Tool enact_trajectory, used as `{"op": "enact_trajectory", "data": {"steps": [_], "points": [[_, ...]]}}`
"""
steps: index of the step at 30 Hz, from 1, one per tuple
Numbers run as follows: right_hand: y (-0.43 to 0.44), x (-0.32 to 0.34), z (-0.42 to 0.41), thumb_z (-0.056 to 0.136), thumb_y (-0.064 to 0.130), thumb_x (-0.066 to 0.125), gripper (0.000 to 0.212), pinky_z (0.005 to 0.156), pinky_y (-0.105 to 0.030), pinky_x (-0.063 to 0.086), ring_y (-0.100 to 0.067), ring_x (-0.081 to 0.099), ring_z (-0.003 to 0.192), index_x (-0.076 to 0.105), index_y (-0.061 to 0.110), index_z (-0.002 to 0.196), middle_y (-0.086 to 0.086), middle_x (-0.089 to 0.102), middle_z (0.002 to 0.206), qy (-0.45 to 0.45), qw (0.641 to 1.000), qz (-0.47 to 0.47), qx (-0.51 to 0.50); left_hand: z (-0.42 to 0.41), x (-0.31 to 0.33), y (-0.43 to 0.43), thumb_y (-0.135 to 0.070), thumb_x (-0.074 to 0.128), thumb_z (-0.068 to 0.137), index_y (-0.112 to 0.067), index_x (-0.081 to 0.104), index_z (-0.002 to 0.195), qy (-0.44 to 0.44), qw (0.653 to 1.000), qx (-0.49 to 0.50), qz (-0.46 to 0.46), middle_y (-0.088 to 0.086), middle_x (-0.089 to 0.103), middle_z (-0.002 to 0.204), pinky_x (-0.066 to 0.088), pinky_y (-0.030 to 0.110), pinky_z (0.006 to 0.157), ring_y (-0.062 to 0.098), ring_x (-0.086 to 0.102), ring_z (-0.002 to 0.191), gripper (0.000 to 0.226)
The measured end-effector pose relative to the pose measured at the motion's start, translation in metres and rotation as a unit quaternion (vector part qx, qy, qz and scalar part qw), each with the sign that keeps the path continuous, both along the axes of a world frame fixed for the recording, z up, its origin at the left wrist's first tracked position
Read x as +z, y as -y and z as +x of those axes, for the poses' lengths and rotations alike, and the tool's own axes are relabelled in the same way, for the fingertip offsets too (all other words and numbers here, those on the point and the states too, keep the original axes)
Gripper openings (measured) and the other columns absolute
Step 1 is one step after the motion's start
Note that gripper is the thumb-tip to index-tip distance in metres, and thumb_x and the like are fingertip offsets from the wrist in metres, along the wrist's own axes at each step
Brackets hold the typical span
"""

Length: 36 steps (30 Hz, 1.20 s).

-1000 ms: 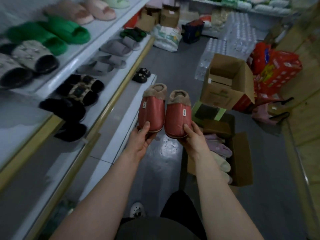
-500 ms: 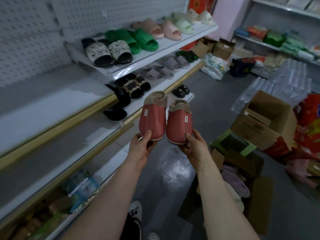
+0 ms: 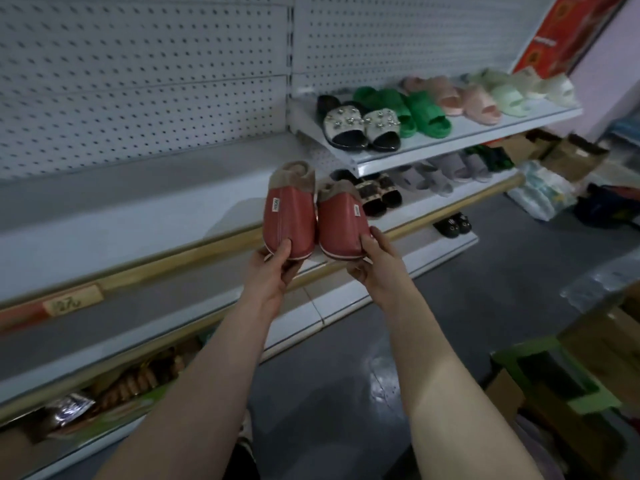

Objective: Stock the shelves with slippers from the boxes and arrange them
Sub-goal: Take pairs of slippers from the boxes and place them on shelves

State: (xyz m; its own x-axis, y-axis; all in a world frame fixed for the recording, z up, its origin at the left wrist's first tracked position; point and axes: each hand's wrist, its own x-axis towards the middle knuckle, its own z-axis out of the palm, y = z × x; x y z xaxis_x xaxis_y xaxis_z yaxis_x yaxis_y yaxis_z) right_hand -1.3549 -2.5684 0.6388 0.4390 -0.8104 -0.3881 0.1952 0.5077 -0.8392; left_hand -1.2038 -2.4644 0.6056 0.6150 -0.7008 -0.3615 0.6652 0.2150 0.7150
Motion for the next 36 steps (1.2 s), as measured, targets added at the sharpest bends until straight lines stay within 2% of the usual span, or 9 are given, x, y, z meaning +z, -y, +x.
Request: {"op": "enact_trajectory", "data": {"steps": [3,5,8,13,19,26,28,31,36], "points": [[0.017,0.006,0.046,0.100,0.010,0.055,0.050,0.059,-0.030,0.057,-0.028,0.067,0.091,0.039,0.021,0.146,-0.016,0.057,0.125,0.010,1.000,0.008,0.019,0.044,0.003,0.004,-0.008,0.060,0.093,0.005,0.050,0.129,0.001,1.000,0.014,0.000,0.020,0.064,0.120,0.060,0.030,0.076,0.022,0.070,0.093,0.040],[0.027,0.009,0.073,0.099,0.007,0.055,0.054,0.059,-0.033,0.060,-0.034,0.064,0.102,0.037,0.021,0.148,-0.013,0.056,0.123,0.013,1.000,0.004,0.022,0.072,0.004,0.010,-0.009,0.061,0.092,0.008,0.048,0.130,0.004,1.000,0.025,0.004,0.022,0.064,0.119,0.059,0.032,0.078,0.025,0.068,0.097,0.043],[0.039,0.011,0.107,0.097,0.006,0.057,0.056,0.071,-0.039,0.061,-0.030,0.066,0.097,0.038,0.022,0.147,-0.012,0.058,0.121,-0.009,0.999,-0.004,0.032,0.107,0.005,0.023,-0.009,0.063,0.091,0.011,0.046,0.130,0.014,0.999,0.033,0.016,0.024,0.063,0.119,0.060,0.034,0.079,0.028,0.067,0.100,0.047],[0.057,0.005,0.148,0.095,0.004,0.060,0.058,0.060,-0.033,0.059,-0.032,0.064,0.102,0.039,0.021,0.147,-0.019,0.049,0.138,-0.034,0.999,0.023,0.004,0.144,-0.003,0.042,-0.002,0.060,0.092,0.014,0.047,0.128,0.015,0.999,0.003,0.028,0.029,0.061,0.120,0.054,0.049,0.092,0.037,0.065,0.104,0.041],[0.089,-0.009,0.185,0.097,0.004,0.055,0.057,0.062,-0.037,0.057,-0.030,0.062,0.099,0.036,0.019,0.148,-0.018,0.049,0.137,-0.099,0.994,0.032,0.031,0.172,-0.016,0.066,0.000,0.059,0.092,0.013,0.050,0.125,0.008,0.998,0.017,0.063,0.023,0.064,0.113,0.059,0.030,0.075,0.026,0.068,0.092,0.036],[0.141,-0.017,0.203,0.098,0.002,0.049,0.049,0.063,-0.036,0.053,-0.031,0.057,0.105,0.045,0.025,0.140,-0.013,0.052,0.131,-0.186,0.978,-0.011,0.091,0.194,-0.026,0.113,0.005,0.062,0.088,0.010,0.055,0.120,0.068,0.985,0.058,0.148,0.024,0.062,0.112,0.055,0.038,0.084,0.036,0.064,0.102,0.033],[0.156,-0.016,0.206,0.097,0.001,0.050,0.045,0.064,-0.036,0.053,-0.032,0.057,0.106,0.050,0.032,0.131,-0.012,0.052,0.132,-0.197,0.975,-0.011,0.099,0.199,-0.029,0.124,0.000,0.067,0.084,0.008,0.055,0.120,0.107,0.974,0.070,0.185,0.023,0.064,0.113,0.057,0.041,0.083,0.035,0.065,0.099,0.039],[0.175,-0.021,0.207,0.097,-0.003,0.049,0.055,0.062,-0.038,0.052,-0.033,0.055,0.107,0.045,0.029,0.142,-0.011,0.051,0.131,-0.200,0.974,-0.003,0.103,0.201,-0.028,0.135,-0.014,0.075,0.078,-0.002,0.046,0.131,0.203,0.936,0.086,0.275,0.012,0.062,0.116,0.053,0.046,0.090,0.030,0.063,0.102,0.062],[0.191,-0.042,0.214,0.095,-0.002,0.054,0.050,0.076,-0.038,0.057,-0.032,0.060,0.108,0.049,0.015,0.142,-0.015,0.057,0.126,-0.257,0.959,-0.069,0.098,0.204,-0.020,0.139,-0.023,0.077,0.078,-0.010,0.050,0.129,0.337,0.852,0.071,0.394,0.018,0.054,0.122,0.047,0.045,0.095,0.037,0.055,0.109,0.060]]}}
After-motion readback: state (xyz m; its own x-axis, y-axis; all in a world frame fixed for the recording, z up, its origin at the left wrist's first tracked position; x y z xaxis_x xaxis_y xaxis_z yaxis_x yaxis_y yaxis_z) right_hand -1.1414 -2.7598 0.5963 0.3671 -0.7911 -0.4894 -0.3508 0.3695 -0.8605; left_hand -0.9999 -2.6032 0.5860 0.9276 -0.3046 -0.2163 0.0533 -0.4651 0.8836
